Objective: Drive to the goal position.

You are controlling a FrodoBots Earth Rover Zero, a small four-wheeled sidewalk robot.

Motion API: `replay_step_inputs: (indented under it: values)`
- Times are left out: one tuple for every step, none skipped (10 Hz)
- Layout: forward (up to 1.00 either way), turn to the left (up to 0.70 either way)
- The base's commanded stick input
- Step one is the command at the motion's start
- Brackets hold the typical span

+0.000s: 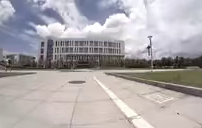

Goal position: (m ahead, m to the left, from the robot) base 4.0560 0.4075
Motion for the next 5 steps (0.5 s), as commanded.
replay_step_inputs:
  values:
    - [0.7,0.04]
    - [0.7,0.04]
    - [0.7,0.04]
    - [0.7,0.04]
    - [0.7,0.04]
